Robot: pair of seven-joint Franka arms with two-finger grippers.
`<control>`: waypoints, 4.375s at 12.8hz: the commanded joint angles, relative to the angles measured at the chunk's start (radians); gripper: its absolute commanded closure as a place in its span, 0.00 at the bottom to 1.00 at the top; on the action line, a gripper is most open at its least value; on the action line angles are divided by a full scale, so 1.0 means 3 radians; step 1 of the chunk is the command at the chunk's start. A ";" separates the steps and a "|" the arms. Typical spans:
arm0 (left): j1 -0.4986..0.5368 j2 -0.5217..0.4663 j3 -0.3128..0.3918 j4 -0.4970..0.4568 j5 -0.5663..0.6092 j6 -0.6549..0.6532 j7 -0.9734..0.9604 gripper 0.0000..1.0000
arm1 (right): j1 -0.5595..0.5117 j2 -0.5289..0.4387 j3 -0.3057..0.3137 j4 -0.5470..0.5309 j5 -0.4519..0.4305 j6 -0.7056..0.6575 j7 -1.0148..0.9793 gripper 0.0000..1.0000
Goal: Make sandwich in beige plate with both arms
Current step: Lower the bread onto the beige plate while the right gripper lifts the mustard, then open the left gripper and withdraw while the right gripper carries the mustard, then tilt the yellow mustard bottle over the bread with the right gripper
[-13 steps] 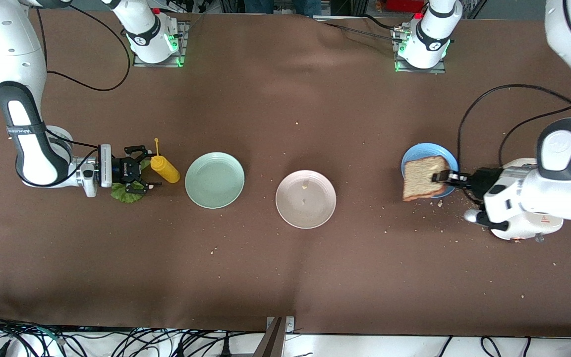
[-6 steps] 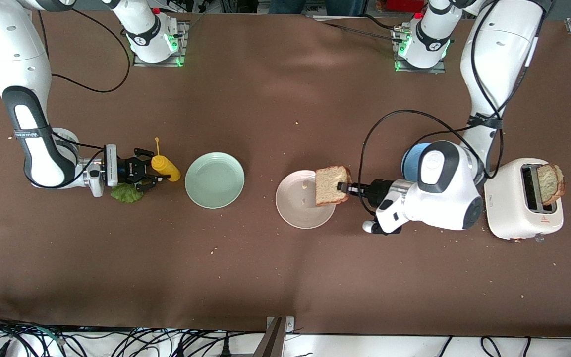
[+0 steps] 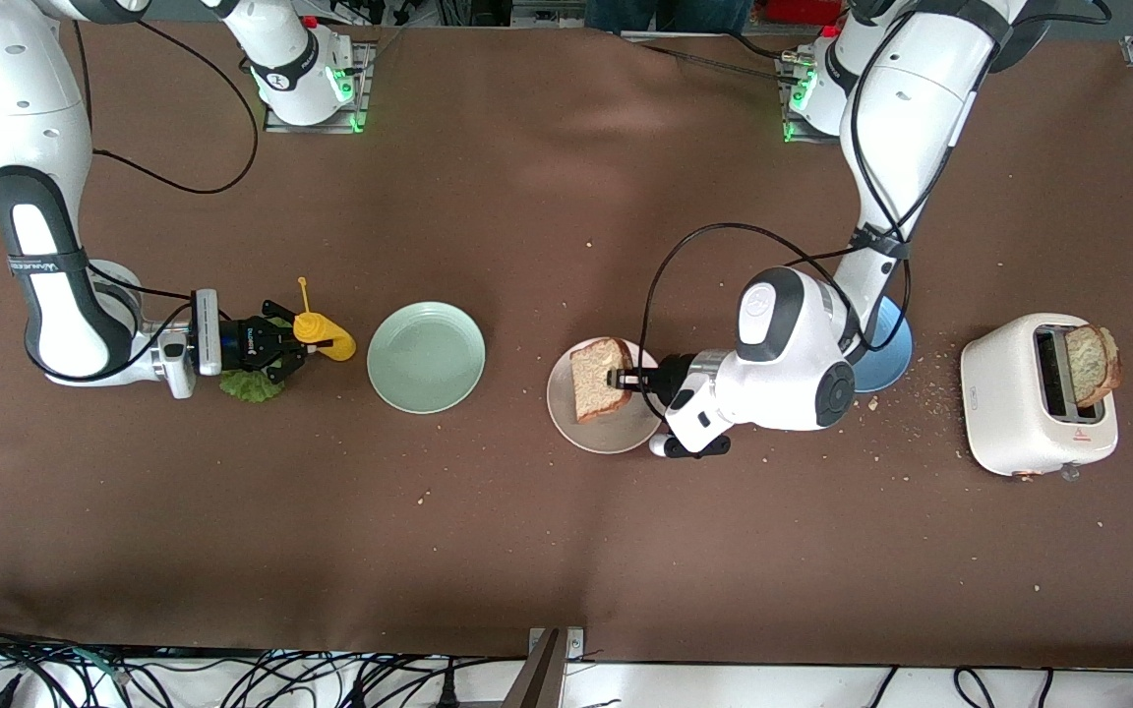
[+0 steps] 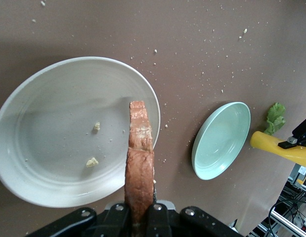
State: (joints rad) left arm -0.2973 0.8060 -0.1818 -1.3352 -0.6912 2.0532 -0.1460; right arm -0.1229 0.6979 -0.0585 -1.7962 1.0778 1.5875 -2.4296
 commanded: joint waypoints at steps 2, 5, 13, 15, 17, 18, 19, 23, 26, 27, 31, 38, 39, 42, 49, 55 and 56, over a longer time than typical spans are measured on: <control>-0.0047 0.0074 0.0049 0.0069 -0.0069 0.0059 0.0001 1.00 | -0.0030 0.0000 0.0001 0.0301 -0.0167 -0.0265 0.0448 1.00; -0.0037 0.0151 0.0074 0.0069 -0.0058 0.0059 0.0006 0.43 | -0.0020 -0.0030 0.0006 0.0419 -0.0243 -0.0291 0.0729 1.00; 0.0050 0.0105 0.0283 0.0059 0.0442 0.0003 -0.0142 0.01 | 0.0087 -0.0061 0.0031 0.0843 -0.0356 -0.0501 0.1594 1.00; 0.0055 0.0029 0.0507 0.0064 0.0707 -0.0134 -0.0142 0.00 | 0.0159 -0.0061 0.0031 0.0950 -0.0371 -0.0496 0.1829 1.00; 0.0086 -0.0114 0.0727 0.0064 0.1111 -0.0334 -0.0117 0.00 | 0.0281 -0.0061 0.0031 0.1088 -0.0468 -0.0455 0.2110 1.00; 0.0167 -0.0191 0.0769 0.0069 0.1224 -0.0456 -0.0107 0.00 | 0.0358 -0.0061 0.0026 0.1195 -0.0544 -0.0439 0.2304 1.00; 0.0320 -0.0257 0.0770 0.0074 0.1255 -0.0574 -0.0101 0.00 | 0.0445 -0.0061 0.0026 0.1303 -0.0641 -0.0358 0.2513 1.00; 0.0714 -0.0589 0.0805 0.0099 0.1505 -0.1049 0.0440 0.00 | 0.0904 -0.0061 0.0021 0.1671 -0.1244 -0.0113 0.3413 1.00; 0.0781 -0.0901 0.0805 0.0104 0.1970 -0.1356 0.0451 0.00 | 0.1313 -0.0107 0.0011 0.1825 -0.1837 0.0174 0.4032 1.00; 0.0781 -0.0993 0.0805 0.0105 0.2078 -0.1433 0.0446 0.00 | 0.1441 -0.0107 0.0011 0.1876 -0.2051 0.0195 0.4221 1.00; 0.0781 -0.1260 0.0831 0.0099 0.2217 -0.1572 0.0441 0.00 | 0.2095 -0.0107 0.0006 0.2229 -0.3186 0.0179 0.5105 1.00; 0.0782 -0.1495 0.0882 0.0094 0.2360 -0.1644 0.0441 0.00 | 0.3236 0.0000 0.0001 0.2296 -0.5262 0.0159 0.6058 1.00; 0.0787 -0.1500 0.0882 0.0079 0.2355 -0.1644 0.0430 0.00 | 0.3359 0.0066 0.0001 0.2296 -0.5452 0.0139 0.6155 1.00; 0.0787 -0.1490 0.0877 0.0089 0.2355 -0.1639 0.0461 0.00 | 0.3589 0.0332 0.0001 0.2296 -0.5928 -0.0066 0.6533 1.00; 0.0792 -0.1439 0.0867 0.0069 0.2345 -0.1628 0.0456 0.00 | 0.3662 0.0532 -0.0035 0.2367 -0.6185 -0.0020 0.6749 1.00; 0.0787 -0.1434 0.0867 0.0064 0.2345 -0.1628 0.0456 0.00 | 0.3228 0.0175 -0.0020 0.2439 -0.5053 -0.0010 0.6596 1.00; 0.0787 -0.1434 0.0867 0.0064 0.2345 -0.1633 0.0456 0.00 | 0.3070 0.0108 -0.0010 0.2439 -0.4690 -0.0010 0.6525 1.00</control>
State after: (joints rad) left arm -0.0575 0.3857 0.0788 -1.3068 -0.0188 1.5658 -0.0248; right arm 0.8746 0.7921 -0.0786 -1.0573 -0.4689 1.5902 -0.4232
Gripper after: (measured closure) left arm 0.000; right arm 0.969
